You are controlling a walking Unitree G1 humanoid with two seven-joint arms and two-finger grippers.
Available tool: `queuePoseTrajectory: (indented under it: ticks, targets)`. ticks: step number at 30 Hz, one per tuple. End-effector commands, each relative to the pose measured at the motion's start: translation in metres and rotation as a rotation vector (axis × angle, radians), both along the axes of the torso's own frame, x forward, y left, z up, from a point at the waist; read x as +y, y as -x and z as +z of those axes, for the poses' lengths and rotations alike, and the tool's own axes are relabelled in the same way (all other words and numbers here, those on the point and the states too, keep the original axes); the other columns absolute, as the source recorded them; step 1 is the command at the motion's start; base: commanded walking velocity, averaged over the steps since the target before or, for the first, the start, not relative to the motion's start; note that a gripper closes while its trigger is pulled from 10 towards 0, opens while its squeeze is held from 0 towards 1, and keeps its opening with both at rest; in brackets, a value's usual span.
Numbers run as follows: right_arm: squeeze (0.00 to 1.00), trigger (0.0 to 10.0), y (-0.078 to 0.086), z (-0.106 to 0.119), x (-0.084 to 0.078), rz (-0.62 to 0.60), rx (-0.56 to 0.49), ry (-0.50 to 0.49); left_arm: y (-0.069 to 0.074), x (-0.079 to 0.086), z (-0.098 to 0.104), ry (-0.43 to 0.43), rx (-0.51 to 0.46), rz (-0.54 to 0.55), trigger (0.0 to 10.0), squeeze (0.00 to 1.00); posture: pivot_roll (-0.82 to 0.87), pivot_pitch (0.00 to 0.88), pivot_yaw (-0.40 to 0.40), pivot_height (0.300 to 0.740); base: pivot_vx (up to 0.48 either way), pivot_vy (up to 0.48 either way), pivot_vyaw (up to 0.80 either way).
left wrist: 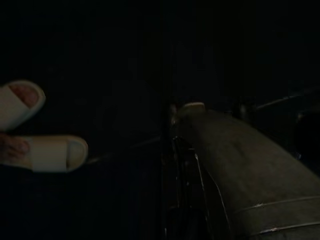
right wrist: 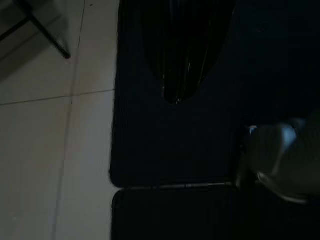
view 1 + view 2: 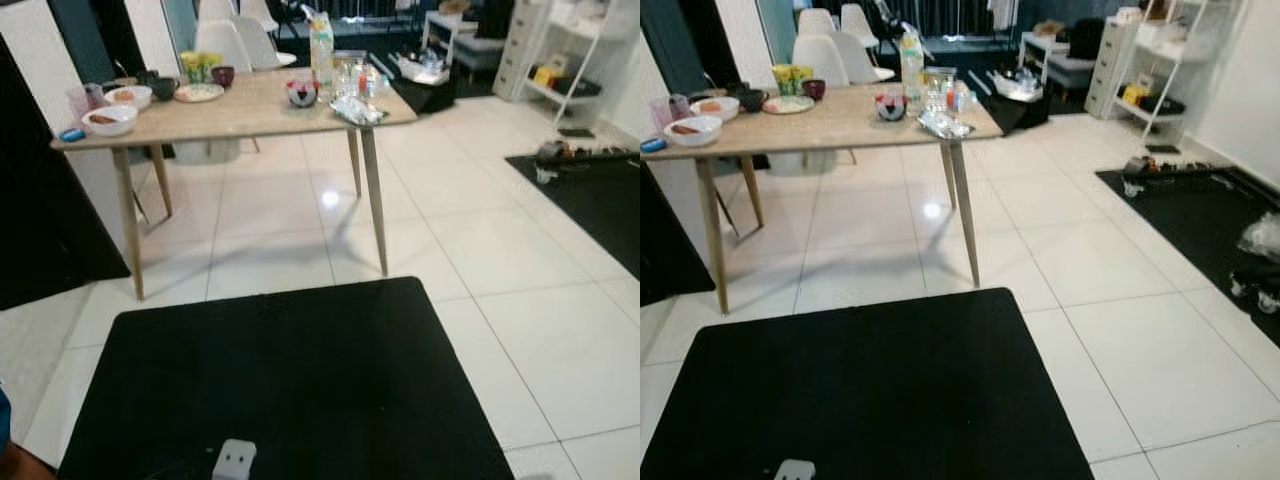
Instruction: Restocking fridge
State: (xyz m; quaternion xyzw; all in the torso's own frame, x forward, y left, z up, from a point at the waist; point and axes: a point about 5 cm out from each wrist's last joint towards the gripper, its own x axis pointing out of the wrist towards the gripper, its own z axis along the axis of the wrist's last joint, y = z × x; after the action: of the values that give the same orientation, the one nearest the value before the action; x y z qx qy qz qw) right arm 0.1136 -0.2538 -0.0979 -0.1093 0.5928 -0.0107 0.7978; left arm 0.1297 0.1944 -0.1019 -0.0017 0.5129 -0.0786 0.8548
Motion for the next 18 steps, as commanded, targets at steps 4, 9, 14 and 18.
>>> queuePoseTrajectory:
  ticks: [4, 9, 14, 18]
  targets:
    - [0.0, 10.0, 0.0, 0.0, -0.001, -0.041, 0.004, 0.005, 0.012, 0.0, -0.004, -0.004, 0.054, -0.009, 10.0, 0.0, -0.02, 0.0, -0.014, 0.74, 0.375, 0.0, 0.0]
    - [0.0, 10.0, 0.001, 0.0, -0.001, -0.047, 0.008, 0.008, 0.01, -0.001, -0.004, -0.005, 0.049, -0.019, 10.0, 0.0, -0.01, 0.0, -0.012, 0.74, 0.374, 0.0, 0.0]
    - [0.0, 10.0, 0.009, -0.001, -0.007, -0.055, 0.015, 0.017, 0.005, 0.001, -0.002, -0.007, 0.036, -0.022, 10.0, 0.0, -0.01, 0.0, -0.014, 0.74, 0.371, 0.0, 0.0]
    - [0.0, 10.0, 0.012, 0.0, -0.012, -0.072, 0.011, 0.023, 0.002, 0.002, -0.001, -0.008, 0.026, -0.024, 10.0, 0.0, 0.0, 0.0, -0.018, 0.74, 0.375, 0.0, 0.0]
